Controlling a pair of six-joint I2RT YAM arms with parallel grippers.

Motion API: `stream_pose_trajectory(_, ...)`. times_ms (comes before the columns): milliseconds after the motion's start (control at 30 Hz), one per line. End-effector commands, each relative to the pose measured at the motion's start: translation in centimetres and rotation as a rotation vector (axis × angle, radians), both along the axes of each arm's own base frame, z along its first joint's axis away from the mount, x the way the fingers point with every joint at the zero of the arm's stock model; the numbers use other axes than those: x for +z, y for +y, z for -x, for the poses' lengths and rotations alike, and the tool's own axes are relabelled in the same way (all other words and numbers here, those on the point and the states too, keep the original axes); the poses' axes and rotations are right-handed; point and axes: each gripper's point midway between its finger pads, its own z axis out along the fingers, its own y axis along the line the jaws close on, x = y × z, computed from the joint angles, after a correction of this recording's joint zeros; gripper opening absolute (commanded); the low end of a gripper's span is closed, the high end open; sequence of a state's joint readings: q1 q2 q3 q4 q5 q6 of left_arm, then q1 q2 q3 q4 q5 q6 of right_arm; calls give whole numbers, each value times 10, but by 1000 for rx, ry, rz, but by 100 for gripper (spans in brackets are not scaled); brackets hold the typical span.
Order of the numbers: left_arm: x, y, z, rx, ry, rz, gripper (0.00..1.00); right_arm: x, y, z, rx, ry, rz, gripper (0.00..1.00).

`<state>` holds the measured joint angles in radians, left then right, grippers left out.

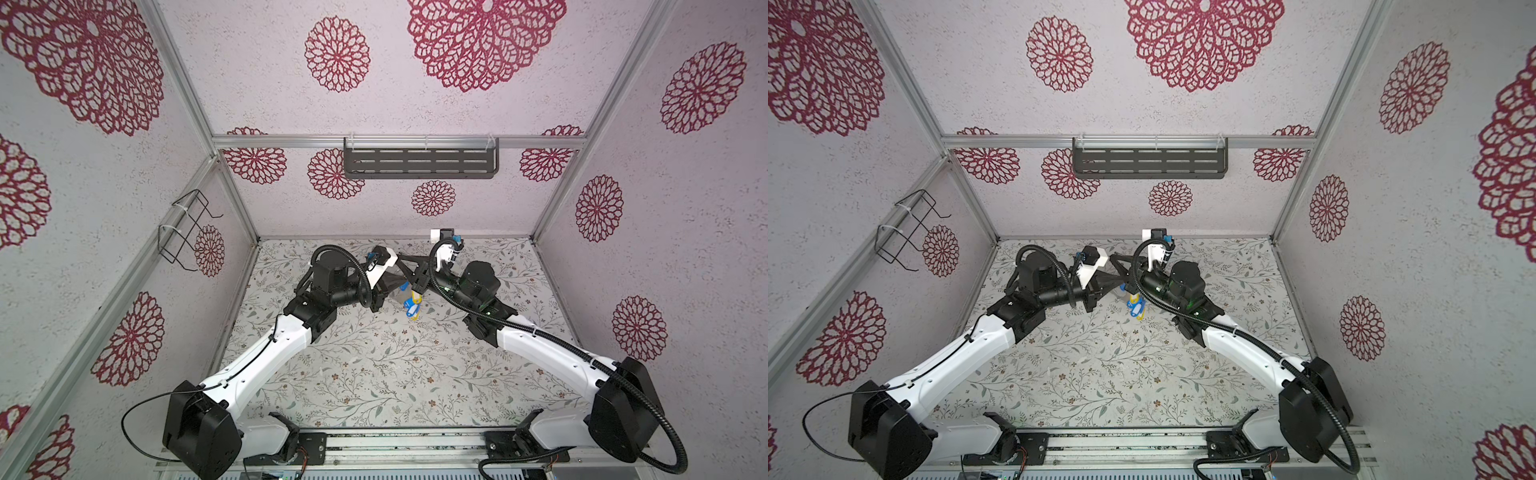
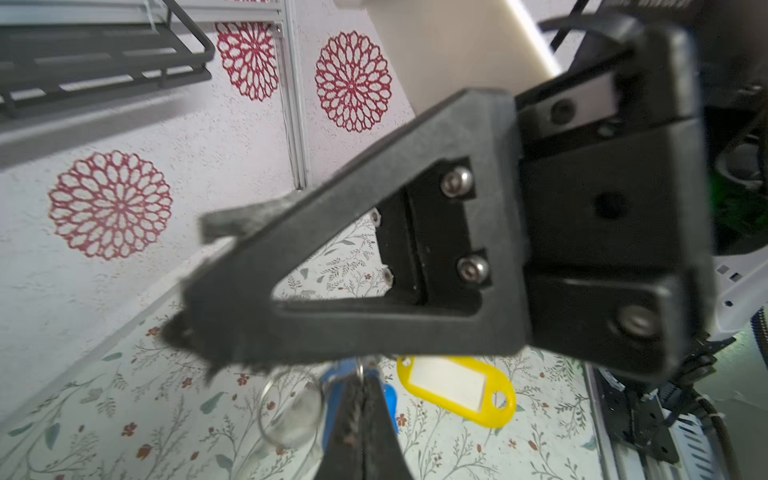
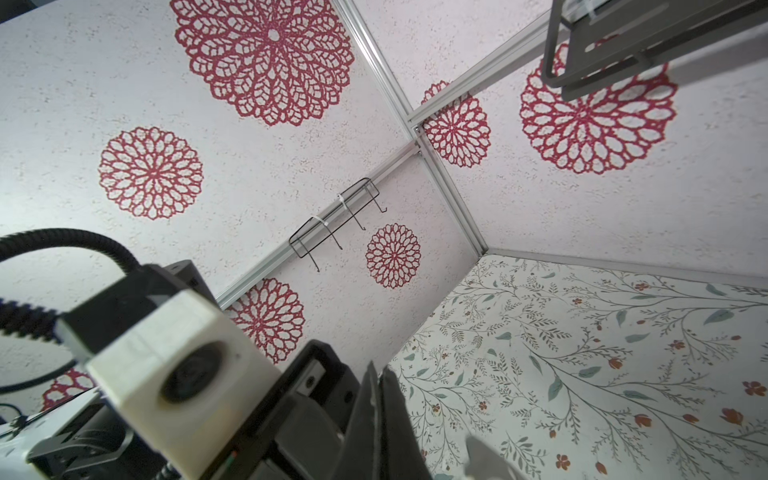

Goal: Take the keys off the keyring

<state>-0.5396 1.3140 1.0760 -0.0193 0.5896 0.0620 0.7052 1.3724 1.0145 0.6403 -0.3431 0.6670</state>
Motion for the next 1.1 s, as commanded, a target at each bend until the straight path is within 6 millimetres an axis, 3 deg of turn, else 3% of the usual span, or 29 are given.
stream_pose_trajectory(0,19,2,-1,39,-24,15,0,29,-3,13,12,-66,-64,0)
stream_pose_trajectory(167,26,18,-4,133,-80,21,0,15,-12,11,-33,-63,-13,0)
stream_pose_trajectory(400,17,28,1,168,-77,10,0,4,-62,0,-141,-49,16,0)
stream_pose_trajectory(667,20,35,7,191,-75,33,0,-16,-94,1,-198,-9,65,0)
stream_pose_trajectory(800,18,51,-3,318,1,59,0,-51,-105,-4,-237,84,133,0)
stream_pose_trajectory(867,3,68,-16,451,112,21,0,-79,-118,-8,-312,155,208,0)
stream_pose_trajectory(900,-11,79,-21,523,178,-21,0,-97,-124,-8,-339,190,268,3)
stream_pose_trajectory(967,-39,103,-25,670,272,-102,0,-130,-135,-2,-369,253,386,19)
stream_pose_trajectory(1067,-83,127,-15,777,366,-204,0,-176,-145,16,-372,369,554,37)
